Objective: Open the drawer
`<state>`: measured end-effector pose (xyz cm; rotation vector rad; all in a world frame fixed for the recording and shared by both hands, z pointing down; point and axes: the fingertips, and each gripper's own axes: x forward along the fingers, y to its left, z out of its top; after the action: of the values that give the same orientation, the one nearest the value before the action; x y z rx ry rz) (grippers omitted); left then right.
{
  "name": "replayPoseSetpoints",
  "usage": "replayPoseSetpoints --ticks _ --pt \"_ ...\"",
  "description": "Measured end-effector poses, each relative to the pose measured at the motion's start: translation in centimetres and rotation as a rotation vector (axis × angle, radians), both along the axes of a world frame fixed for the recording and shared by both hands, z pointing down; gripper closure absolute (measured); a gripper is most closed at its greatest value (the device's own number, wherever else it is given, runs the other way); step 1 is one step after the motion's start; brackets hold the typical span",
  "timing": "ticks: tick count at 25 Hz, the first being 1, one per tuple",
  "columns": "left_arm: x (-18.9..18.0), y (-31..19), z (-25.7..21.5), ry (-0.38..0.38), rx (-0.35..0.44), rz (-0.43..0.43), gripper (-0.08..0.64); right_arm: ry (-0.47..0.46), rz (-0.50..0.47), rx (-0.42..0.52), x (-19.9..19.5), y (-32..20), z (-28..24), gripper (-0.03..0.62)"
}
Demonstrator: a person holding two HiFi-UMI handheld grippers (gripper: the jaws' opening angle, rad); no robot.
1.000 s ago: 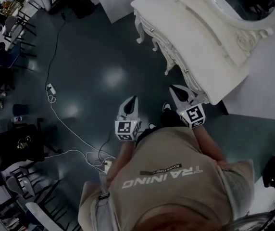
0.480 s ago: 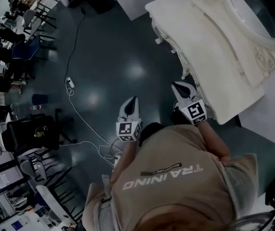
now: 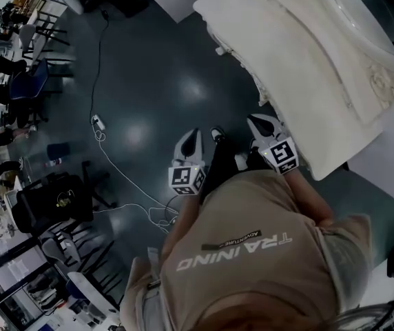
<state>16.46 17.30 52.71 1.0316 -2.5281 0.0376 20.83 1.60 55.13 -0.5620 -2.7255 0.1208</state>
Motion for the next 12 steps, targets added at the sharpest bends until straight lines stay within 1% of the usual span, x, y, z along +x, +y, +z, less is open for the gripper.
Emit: replayPoseSetpoints --ticks 3,6,8,12 --pt "-3.5 -0.1 1.0 -0.006 0.005 0.037 0.552 0.001 0.025 0.016 -3.2 0.2 0.5 0.589" --pt "-6.4 0.0 1.9 0.014 0.04 0.076 0.552 -0.006 0.062 0.055 -6.2 0.5 0.2 0.589" --pt "-8.6 -0.2 1.6 0.025 0.06 0.106 0.552 -0.005 0.096 0.08 -8.3 0.4 -0.6 0.589" --pt "-13.4 0.3 0.2 -0.029 0.056 0.193 0.552 0.001 0.102 0.121 -12.7 2.2 -2.3 0.589"
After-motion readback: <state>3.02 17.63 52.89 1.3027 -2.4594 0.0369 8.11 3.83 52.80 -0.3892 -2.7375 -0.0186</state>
